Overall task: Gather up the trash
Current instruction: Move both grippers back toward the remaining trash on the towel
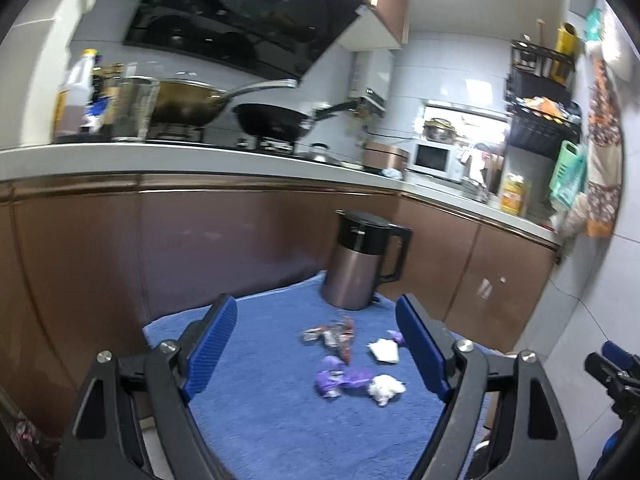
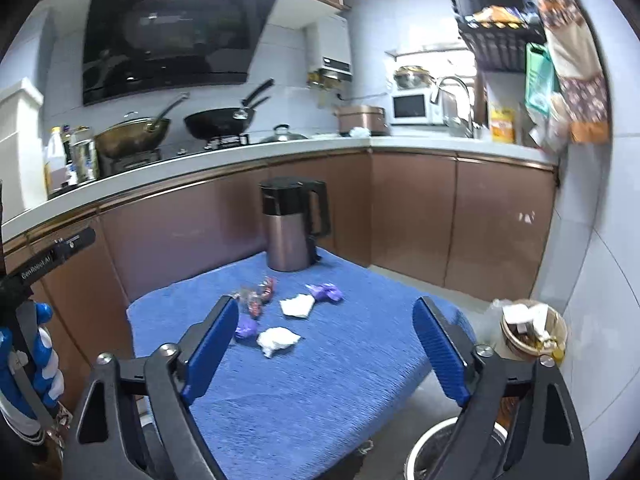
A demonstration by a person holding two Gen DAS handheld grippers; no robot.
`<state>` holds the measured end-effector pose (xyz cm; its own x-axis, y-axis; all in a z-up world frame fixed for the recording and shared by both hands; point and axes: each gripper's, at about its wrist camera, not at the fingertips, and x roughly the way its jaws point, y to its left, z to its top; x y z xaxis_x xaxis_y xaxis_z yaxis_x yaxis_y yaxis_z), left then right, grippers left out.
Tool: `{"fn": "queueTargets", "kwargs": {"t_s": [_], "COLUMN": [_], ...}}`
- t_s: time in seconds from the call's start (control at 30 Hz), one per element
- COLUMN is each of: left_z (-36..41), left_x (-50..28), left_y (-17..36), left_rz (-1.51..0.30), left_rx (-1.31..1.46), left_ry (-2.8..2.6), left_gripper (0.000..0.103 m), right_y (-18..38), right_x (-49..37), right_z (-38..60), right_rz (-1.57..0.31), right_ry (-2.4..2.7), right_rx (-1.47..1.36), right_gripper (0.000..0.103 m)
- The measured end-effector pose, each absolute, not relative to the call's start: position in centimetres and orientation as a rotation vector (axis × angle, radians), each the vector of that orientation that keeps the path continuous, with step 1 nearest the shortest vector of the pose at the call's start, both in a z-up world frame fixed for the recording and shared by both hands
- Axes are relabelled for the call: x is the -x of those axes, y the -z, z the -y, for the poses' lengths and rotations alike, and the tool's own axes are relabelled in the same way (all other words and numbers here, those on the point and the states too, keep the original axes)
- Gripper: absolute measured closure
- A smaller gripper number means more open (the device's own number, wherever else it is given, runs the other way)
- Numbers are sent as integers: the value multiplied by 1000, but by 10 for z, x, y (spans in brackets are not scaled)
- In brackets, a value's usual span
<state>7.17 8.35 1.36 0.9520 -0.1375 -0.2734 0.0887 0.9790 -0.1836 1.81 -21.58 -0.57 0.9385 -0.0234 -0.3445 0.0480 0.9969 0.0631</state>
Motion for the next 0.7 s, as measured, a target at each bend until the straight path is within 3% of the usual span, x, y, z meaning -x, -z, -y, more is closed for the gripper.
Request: {"fn": "queueTargets", "kwargs": {"t_s": [0.33, 0.7], "left_z": [-126, -137], "left_x": [-43, -61], "left_y": [-6, 3], "left_rz": [-258, -282], "left_rx": [183, 183], "left_ry": [44, -8], "left_gripper": [20, 19], "right_y": [-13, -13], "right_x": [-10, -28], "right_z": [177, 163], "right_rz": [-320, -313], "right_ry": [10, 3], "right_rx": [-25, 1], "right_gripper": [9, 1]}}
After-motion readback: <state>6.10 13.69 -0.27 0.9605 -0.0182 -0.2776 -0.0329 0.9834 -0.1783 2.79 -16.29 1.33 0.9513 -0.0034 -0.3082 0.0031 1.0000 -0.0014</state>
